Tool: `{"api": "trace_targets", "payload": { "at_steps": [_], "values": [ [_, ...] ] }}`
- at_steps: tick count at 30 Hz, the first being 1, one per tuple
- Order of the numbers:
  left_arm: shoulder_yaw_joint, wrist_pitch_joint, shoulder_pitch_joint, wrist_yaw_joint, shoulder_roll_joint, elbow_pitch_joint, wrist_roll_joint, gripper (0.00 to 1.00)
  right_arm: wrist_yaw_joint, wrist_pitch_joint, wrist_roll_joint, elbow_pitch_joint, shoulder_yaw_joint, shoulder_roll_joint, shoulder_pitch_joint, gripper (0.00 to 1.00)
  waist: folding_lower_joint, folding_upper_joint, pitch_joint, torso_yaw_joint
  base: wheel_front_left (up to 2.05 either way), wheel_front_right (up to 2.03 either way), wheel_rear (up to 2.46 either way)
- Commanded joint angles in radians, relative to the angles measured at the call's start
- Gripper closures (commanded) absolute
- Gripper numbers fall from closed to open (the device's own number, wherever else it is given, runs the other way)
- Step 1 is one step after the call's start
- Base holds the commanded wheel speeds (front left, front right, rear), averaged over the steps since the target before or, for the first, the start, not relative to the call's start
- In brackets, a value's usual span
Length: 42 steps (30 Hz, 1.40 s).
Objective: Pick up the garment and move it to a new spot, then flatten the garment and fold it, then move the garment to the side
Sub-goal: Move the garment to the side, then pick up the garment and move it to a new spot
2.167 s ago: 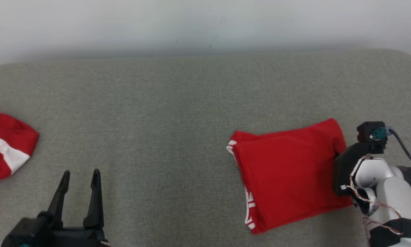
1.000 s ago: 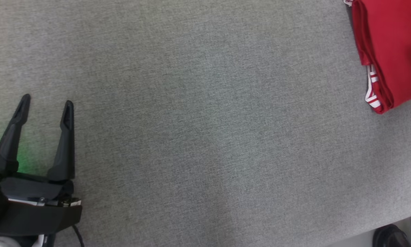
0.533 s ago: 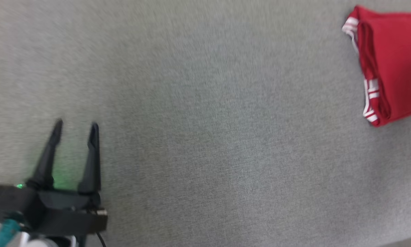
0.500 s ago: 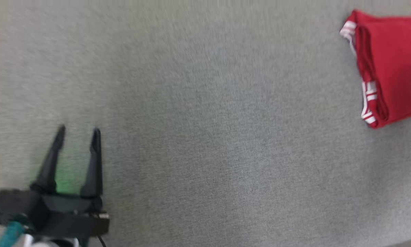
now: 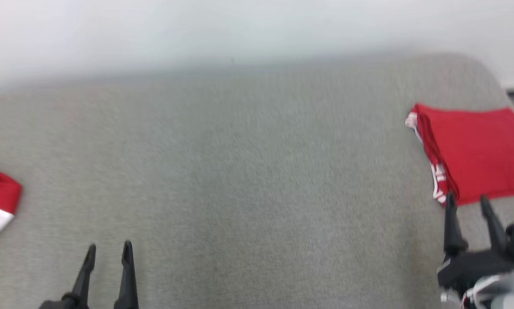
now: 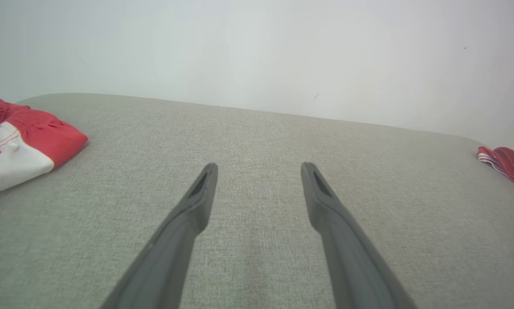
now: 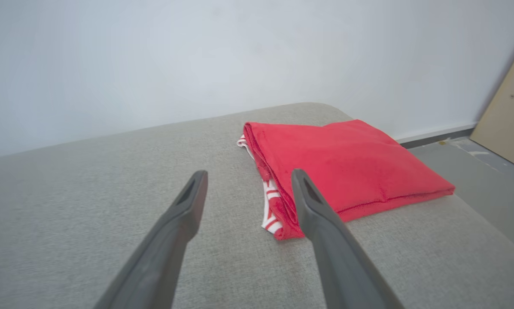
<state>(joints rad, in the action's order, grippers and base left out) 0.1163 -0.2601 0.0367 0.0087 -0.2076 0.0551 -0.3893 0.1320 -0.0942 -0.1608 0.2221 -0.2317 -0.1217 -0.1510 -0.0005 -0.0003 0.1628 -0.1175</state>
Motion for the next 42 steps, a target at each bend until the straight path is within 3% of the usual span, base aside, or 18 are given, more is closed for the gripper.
{"api": "trace_targets", "payload": {
  "at_steps": [1, 13, 23, 28, 42],
  "values": [
    [-0.005, -0.005, 0.026, -0.002, 0.009, 0.013, -0.006, 0.00, -0.002, 0.014, -0.014, -0.026, -0.004, 0.014, 0.044, 0.00, 0.0005, 0.0003, -0.164, 0.075, 0.00, 0.00, 0.00],
    [-0.091, -0.006, 0.081, -0.005, 0.060, 0.063, 0.038, 0.00, -0.002, 0.146, 0.048, -0.178, 0.103, 0.066, 0.234, 0.00, 0.0005, 0.0003, -0.224, 0.131, 0.00, 0.00, 0.00],
    [-0.083, 0.004, 0.106, -0.017, 0.051, 0.148, 0.046, 0.00, -0.002, 0.153, 0.042, -0.171, 0.096, 0.072, 0.261, 0.00, 0.0005, 0.0003, -0.233, 0.138, 0.00, 0.00, 0.00],
    [-0.068, 0.017, 0.095, -0.020, 0.038, 0.154, 0.057, 0.00, -0.002, 0.171, 0.084, -0.166, 0.092, 0.072, 0.276, 0.00, 0.0005, 0.0003, -0.227, 0.138, 0.00, 0.00, 0.00],
    [-0.056, 0.030, 0.082, -0.011, 0.024, 0.135, 0.052, 0.00, -0.002, 0.154, 0.062, -0.157, 0.090, 0.072, 0.270, 0.00, 0.0005, 0.0003, -0.213, 0.136, 0.00, 0.00, 0.00]
  ]
}}
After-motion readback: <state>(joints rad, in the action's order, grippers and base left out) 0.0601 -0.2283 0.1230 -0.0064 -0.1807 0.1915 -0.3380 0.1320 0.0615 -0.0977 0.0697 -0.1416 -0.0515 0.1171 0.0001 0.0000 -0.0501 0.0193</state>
